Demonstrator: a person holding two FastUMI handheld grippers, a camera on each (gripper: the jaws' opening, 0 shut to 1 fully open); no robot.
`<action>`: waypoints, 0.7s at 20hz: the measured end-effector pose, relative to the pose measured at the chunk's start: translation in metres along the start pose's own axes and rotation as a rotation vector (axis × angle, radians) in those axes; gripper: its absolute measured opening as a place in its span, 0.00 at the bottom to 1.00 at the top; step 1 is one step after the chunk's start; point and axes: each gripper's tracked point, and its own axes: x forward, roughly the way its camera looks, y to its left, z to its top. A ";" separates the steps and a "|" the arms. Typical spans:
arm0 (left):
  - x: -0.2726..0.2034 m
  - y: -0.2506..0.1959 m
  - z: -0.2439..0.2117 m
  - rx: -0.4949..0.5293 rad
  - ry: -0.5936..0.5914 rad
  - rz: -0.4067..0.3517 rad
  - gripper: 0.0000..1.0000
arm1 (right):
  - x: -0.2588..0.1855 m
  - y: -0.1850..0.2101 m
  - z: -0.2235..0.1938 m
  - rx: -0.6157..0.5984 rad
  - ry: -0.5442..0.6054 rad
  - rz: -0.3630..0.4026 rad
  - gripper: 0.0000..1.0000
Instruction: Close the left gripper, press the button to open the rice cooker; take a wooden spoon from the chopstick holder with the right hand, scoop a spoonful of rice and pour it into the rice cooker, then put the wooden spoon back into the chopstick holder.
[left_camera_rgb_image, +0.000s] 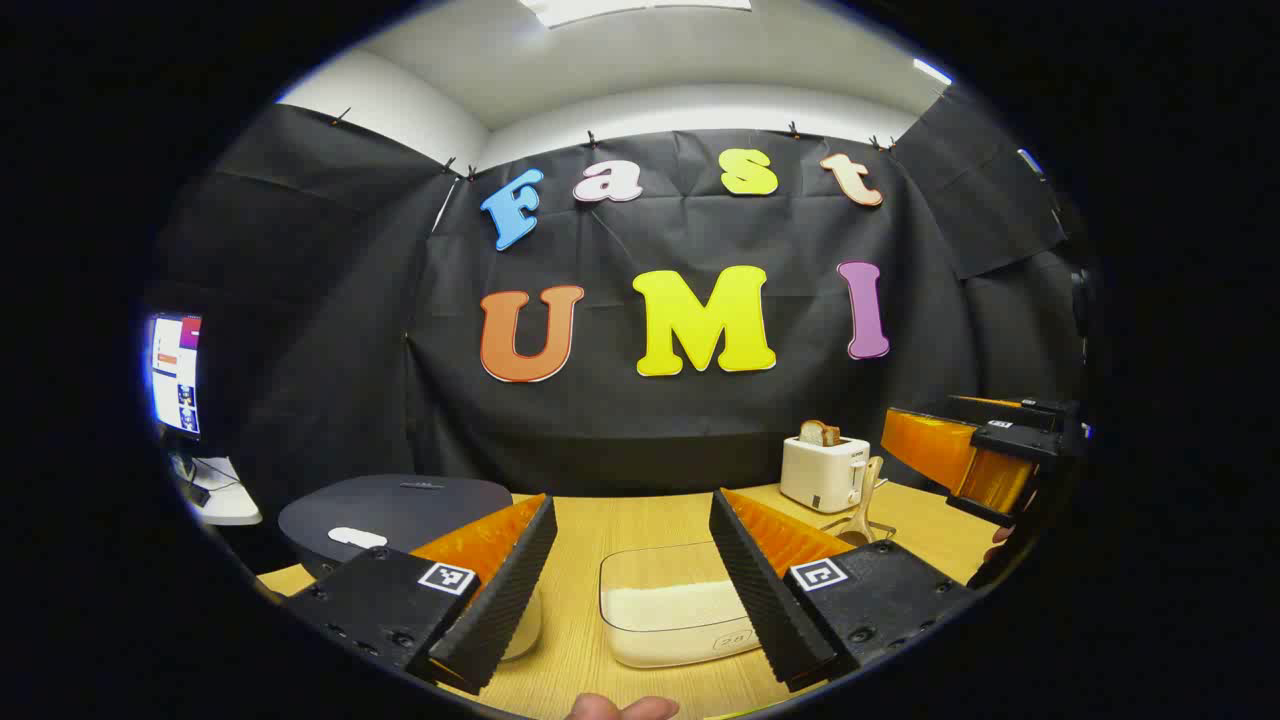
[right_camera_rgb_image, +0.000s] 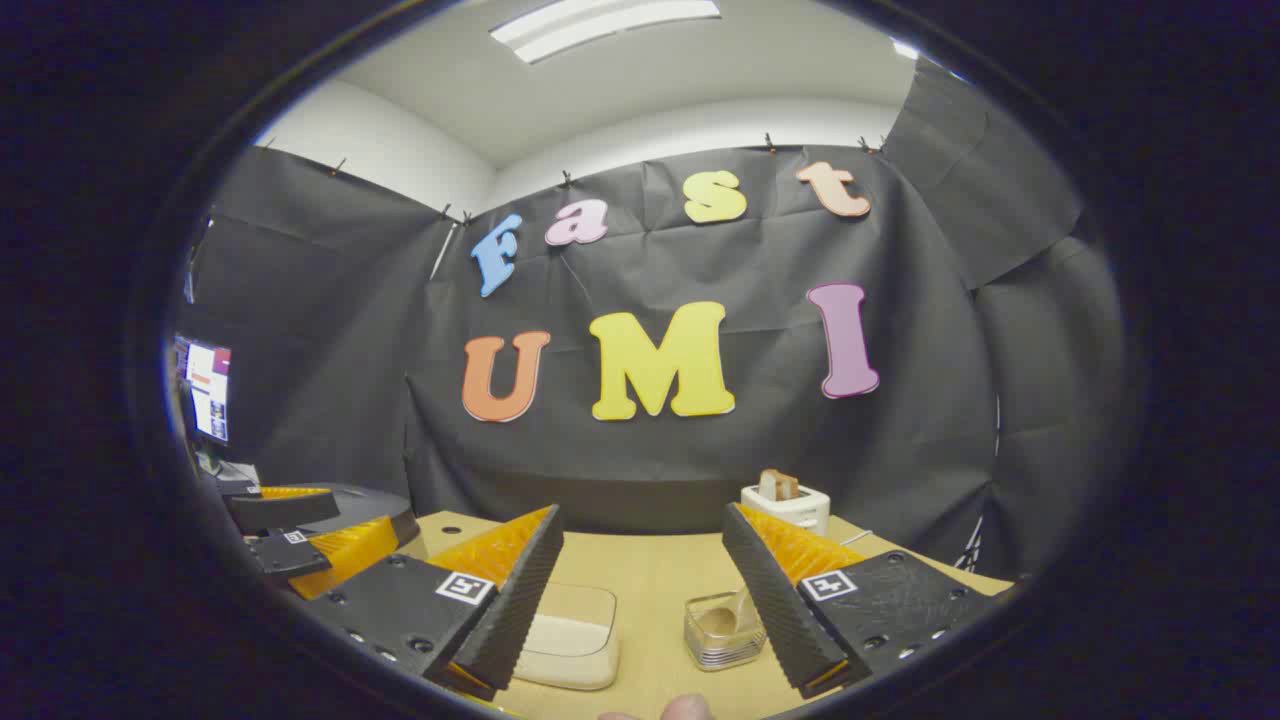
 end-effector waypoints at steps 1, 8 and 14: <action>0.000 0.002 0.000 -0.002 0.000 0.005 0.98 | 0.002 0.000 -0.002 0.005 0.002 -0.006 0.95; -0.002 0.015 0.007 -0.012 -0.015 0.026 0.98 | 0.007 0.016 -0.005 0.009 0.012 0.017 0.95; -0.003 0.017 0.008 -0.005 -0.018 0.028 0.98 | 0.007 0.014 -0.001 -0.010 0.003 0.018 0.95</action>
